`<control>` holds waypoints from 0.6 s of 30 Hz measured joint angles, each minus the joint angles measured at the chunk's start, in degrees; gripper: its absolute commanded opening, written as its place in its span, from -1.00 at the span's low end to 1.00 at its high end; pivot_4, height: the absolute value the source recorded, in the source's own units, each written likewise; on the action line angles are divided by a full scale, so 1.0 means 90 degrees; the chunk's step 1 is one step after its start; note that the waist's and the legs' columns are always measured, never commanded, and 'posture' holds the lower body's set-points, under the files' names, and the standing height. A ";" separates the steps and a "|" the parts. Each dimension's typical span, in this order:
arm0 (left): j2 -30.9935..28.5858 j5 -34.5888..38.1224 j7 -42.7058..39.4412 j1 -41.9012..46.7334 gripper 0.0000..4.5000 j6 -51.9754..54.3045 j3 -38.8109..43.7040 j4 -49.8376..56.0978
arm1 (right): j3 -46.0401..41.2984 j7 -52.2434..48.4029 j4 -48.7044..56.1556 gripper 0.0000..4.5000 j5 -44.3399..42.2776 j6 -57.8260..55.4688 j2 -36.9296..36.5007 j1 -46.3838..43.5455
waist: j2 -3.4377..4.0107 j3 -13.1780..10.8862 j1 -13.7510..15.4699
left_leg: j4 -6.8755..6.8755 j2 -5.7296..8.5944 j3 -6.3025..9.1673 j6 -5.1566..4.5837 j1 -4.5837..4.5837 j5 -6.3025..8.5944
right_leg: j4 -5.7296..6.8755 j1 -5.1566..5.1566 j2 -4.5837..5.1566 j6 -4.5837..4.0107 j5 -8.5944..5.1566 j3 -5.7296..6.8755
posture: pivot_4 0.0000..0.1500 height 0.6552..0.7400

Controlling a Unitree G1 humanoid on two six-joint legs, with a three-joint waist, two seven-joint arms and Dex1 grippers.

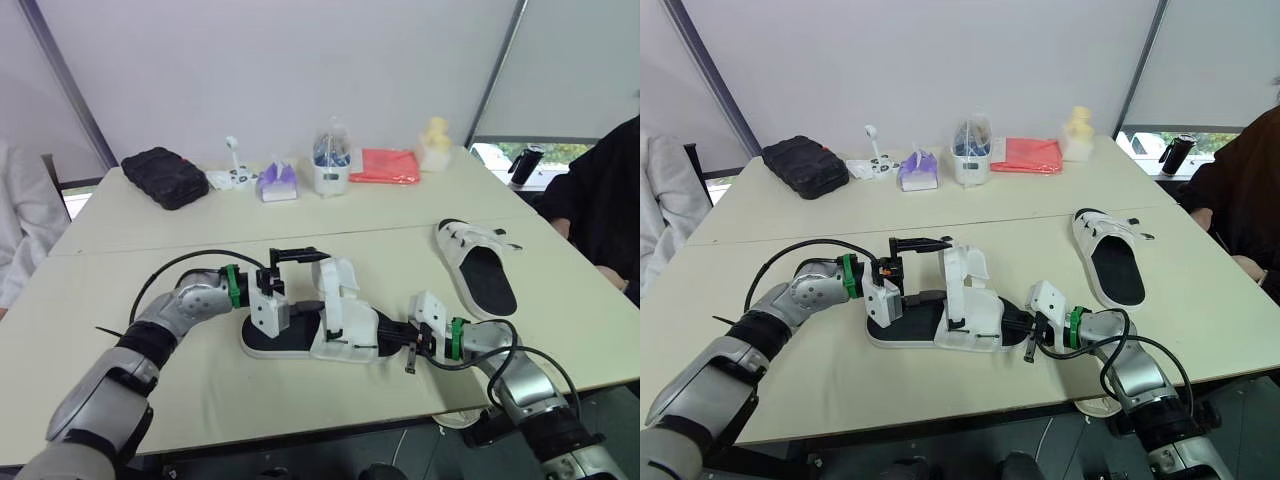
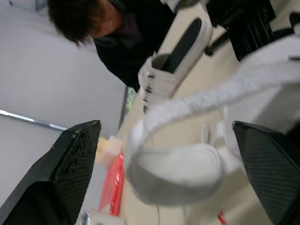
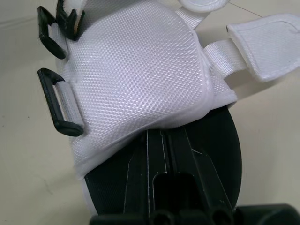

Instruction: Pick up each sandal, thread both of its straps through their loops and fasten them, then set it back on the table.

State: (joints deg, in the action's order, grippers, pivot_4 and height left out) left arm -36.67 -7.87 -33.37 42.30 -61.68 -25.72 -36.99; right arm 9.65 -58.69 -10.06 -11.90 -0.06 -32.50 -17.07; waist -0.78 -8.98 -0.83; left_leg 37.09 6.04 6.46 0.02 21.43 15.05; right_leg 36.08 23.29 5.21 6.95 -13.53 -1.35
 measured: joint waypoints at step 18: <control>-0.0384 0.8324 0.0340 -0.2270 0.94 1.1512 0.2756 0.5750 | 0.0004 -0.0029 -0.0684 -1.00 0.0057 0.0338 0.0058 -0.0389 | 0.0000 0.0001 0.0013 | 0.0003 -0.0001 0.0011 -0.0003 -0.0009 0.0005 | 0.0002 -0.0014 0.0001 0.0004 -0.0007 -0.0006 | 1.00 1.00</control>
State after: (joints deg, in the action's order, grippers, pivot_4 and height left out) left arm -40.12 67.05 -30.31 21.87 41.92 -0.91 14.76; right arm 9.69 -58.94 -16.22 -11.39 2.98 -31.98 -20.57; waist -0.78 -8.98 -0.71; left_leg 37.12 6.03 6.56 -0.01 21.35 15.10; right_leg 36.09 23.17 5.21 6.98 -13.59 -1.40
